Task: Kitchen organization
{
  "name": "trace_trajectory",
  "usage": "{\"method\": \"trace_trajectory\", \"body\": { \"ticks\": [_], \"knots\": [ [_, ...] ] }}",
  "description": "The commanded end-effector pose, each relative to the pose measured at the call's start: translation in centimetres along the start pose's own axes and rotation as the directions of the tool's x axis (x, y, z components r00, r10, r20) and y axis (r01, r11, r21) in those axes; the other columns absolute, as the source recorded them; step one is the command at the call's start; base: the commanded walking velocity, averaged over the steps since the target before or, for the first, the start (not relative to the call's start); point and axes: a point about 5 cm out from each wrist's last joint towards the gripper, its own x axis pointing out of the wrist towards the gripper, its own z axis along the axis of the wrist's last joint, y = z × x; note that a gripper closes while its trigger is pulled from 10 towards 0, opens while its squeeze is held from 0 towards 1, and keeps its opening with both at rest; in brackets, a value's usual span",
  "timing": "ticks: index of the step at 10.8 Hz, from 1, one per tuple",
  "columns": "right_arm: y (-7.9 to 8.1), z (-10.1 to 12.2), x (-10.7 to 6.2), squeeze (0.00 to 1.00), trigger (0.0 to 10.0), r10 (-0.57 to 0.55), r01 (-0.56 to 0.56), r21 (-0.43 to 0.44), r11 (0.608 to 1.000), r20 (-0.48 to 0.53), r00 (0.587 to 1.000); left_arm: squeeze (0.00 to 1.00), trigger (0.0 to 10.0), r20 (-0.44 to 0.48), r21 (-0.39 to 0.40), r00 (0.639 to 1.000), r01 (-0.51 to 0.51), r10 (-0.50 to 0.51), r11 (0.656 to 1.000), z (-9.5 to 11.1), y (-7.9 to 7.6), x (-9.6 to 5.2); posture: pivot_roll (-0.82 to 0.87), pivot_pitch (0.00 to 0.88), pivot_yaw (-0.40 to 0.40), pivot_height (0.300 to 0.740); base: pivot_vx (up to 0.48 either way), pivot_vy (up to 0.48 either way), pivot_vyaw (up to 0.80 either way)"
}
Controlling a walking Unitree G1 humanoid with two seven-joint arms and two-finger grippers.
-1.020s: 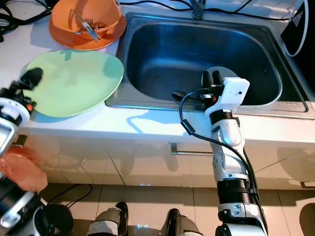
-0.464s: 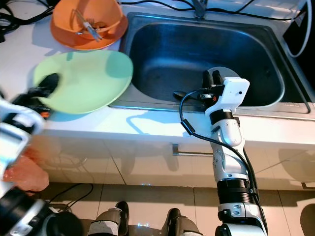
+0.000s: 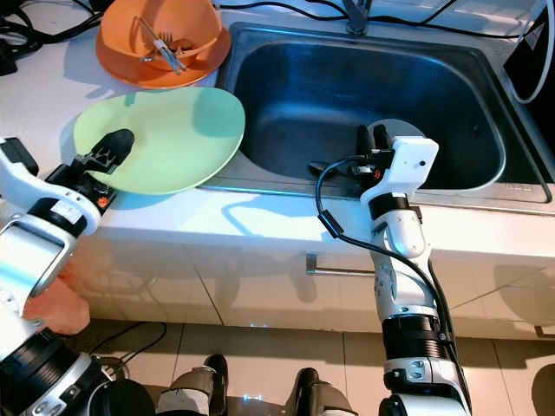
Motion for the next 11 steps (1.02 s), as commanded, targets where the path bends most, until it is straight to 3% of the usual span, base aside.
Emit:
{"method": "trace_trajectory", "body": {
  "ticks": [1, 4, 5, 6, 11],
  "knots": [
    [0.0, -1.1, -0.6, 0.0, 10.0, -0.006, 0.007, 0.007, 1.0, -0.053, 0.999, 0.0, 10.0, -0.181, -0.033, 0.967, -0.188, 0.18, 0.982, -3.5, 3.2, 0.8, 0.21, 0.245, -0.065, 0.74, 0.0, 0.0, 0.0],
    [-0.1, -1.1, -0.6, 0.0, 10.0, -0.011, 0.011, 0.003, 1.0, -0.054, 0.998, 0.0, 10.0, -0.167, -0.045, 0.971, -0.181, 0.171, 0.982, -4.1, 2.7, 2.1, 0.2, 0.242, -0.066, 0.74, 0.0, 0.0, 0.0],
    [-0.1, -1.1, -0.6, 0.0, 10.0, -0.012, 0.012, 0.002, 1.0, -0.055, 0.998, 0.0, 3.9, -0.17, -0.044, 0.97, -0.181, 0.171, 0.982, -4.3, 2.7, 2.3, 0.2, 0.24, -0.065, 0.74, 0.0, 0.0, 0.0],
    [-0.1, -1.1, -0.6, 0.0, 10.0, -0.012, 0.012, 0.002, 1.0, -0.055, 0.998, 0.0, 0.0, -0.171, -0.044, 0.971, -0.179, 0.169, 0.983, -4.3, 2.7, 2.3, 0.2, 0.238, -0.064, 0.74, 0.0, 0.0, 0.0],
    [0.0, -1.2, -0.5, 0.0, 10.0, -0.005, 0.005, 0.003, 1.0, -0.062, 0.998, 0.0, 0.0, -0.154, -0.027, 0.973, -0.18, 0.174, 0.983, -4.2, 2.6, 2.3, 0.21, 0.233, -0.063, 0.74, 0.0, 0.0, 0.0]
  ]
}}
